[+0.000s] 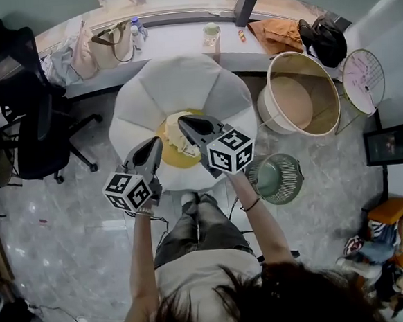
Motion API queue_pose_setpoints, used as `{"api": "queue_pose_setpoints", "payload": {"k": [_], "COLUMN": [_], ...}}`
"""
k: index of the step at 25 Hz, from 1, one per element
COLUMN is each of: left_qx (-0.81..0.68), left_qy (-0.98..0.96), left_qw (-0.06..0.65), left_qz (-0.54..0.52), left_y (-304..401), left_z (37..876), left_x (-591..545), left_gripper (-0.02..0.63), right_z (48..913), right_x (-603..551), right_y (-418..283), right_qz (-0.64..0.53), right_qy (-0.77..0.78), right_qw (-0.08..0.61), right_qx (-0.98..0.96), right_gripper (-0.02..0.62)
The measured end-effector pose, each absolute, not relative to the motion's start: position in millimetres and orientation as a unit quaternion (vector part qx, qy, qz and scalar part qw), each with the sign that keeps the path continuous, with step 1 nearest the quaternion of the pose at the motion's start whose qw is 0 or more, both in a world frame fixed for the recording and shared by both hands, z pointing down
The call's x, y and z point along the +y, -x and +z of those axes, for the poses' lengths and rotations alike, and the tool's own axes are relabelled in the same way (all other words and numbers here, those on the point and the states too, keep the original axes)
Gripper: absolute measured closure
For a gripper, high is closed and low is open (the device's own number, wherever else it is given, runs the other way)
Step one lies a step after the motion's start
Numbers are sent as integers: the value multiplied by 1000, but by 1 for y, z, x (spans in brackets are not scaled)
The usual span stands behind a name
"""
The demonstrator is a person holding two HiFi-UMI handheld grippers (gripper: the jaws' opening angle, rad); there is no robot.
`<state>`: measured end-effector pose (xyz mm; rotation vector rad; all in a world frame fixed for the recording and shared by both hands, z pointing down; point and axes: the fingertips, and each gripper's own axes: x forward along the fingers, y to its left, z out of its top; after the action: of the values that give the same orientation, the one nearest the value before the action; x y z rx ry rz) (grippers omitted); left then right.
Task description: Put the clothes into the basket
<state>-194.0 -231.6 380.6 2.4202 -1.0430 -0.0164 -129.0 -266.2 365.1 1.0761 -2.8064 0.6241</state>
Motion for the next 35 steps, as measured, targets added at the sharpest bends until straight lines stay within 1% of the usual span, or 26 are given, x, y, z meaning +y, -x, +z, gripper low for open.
{"api": "queue_pose_setpoints", "payload": {"k": [6, 12, 16, 20, 24, 30, 35], "left_qx": [-388, -390, -397, -401, -399, -409, -405], "left_qy": [-879, -859, -851, -847, -846, -820, -810], "left_qw": [276, 331, 344, 349, 354, 400, 424], "left_qz": [-7, -16, -8, -1, 12, 13, 33], "left_y": [183, 178, 177, 175, 168, 166, 163], "left_z": [399, 439, 458, 478, 506, 561, 601], "left_x": [-240, -253, -262, -271, -276, -272, -265], "left_gripper": [595, 595, 595, 595, 595, 595, 595], "right_z": [388, 426, 449, 470, 494, 544, 588], "right_x": [-276, -289, -300, -313, -315, -316, -322], "right_y": [123, 120, 116, 115, 113, 118, 122], "right_qz": [218, 239, 248, 257, 277, 295, 307], "right_qy": [-335, -318, -310, -302, -302, -295, -285], "right_qw": [63, 99, 113, 113, 102, 130, 157], "right_qx": [-914, -912, -911, -911, -906, -899, -895], "right_gripper": [584, 584, 584, 584, 584, 584, 584]}}
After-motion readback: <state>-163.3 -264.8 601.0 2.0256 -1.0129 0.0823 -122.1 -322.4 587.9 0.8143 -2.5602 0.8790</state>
